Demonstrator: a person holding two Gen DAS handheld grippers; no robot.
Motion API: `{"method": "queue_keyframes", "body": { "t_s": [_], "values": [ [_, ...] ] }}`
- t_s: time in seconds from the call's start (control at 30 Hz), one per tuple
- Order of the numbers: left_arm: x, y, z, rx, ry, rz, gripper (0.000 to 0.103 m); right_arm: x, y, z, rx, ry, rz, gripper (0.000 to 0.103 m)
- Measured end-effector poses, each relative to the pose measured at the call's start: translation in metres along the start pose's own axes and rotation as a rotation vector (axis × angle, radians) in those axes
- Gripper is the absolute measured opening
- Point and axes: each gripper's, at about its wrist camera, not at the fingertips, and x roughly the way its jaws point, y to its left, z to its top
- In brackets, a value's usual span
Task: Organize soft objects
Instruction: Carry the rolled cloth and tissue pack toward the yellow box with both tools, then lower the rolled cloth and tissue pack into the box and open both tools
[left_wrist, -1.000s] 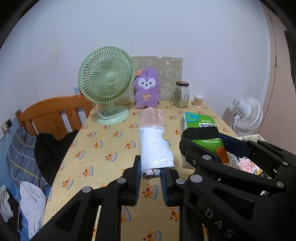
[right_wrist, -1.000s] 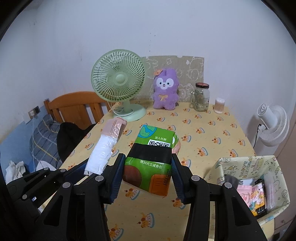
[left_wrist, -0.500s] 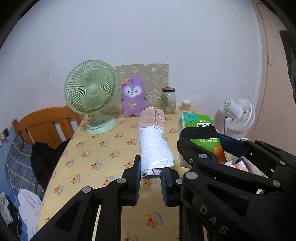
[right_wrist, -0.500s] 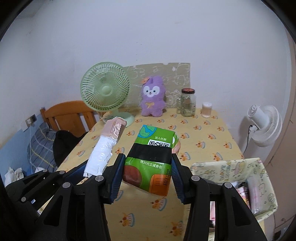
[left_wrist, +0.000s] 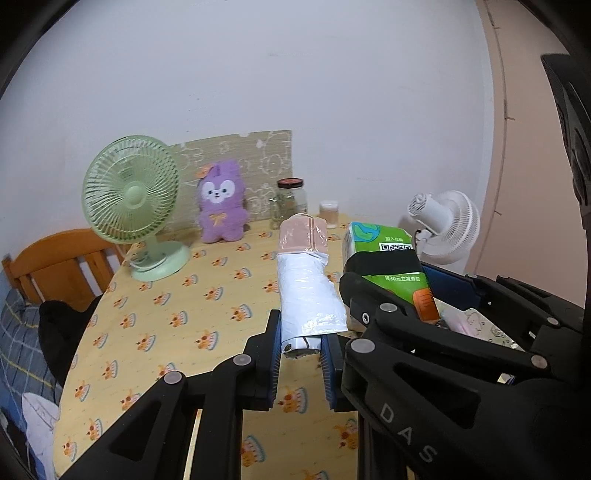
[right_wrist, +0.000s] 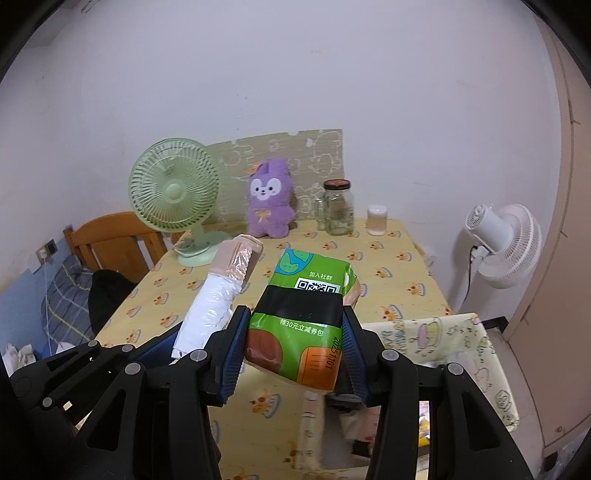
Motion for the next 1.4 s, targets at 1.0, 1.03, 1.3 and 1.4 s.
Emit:
{"method": "queue_keyframes", "body": {
  "t_s": [1.0,1.03,1.3,1.4],
  "values": [
    [0.049,-0.099,-0.001,0.104,0.107,-0.201,0.018,0.003,-0.107,-0.029,0.126,0.063,-0.176,0.052],
    [0.05,-0.102,-0.002,0.111,0.112,-0.205,0.018,0.004,-0.109,-0.031,0.129,0.068,-0.18,0.052],
    [0.065,-0.117,-0.011,0.155,0.178,-0.207,0.019,0.011,-0.126,-0.045,0.16,0.113,-0.216,0.052],
    [0.071,-0.12,-0.013,0.165,0.2,-0.209,0.022,0.015,-0.132,-0.051,0.18,0.129,-0.219,0.052]
  ]
}}
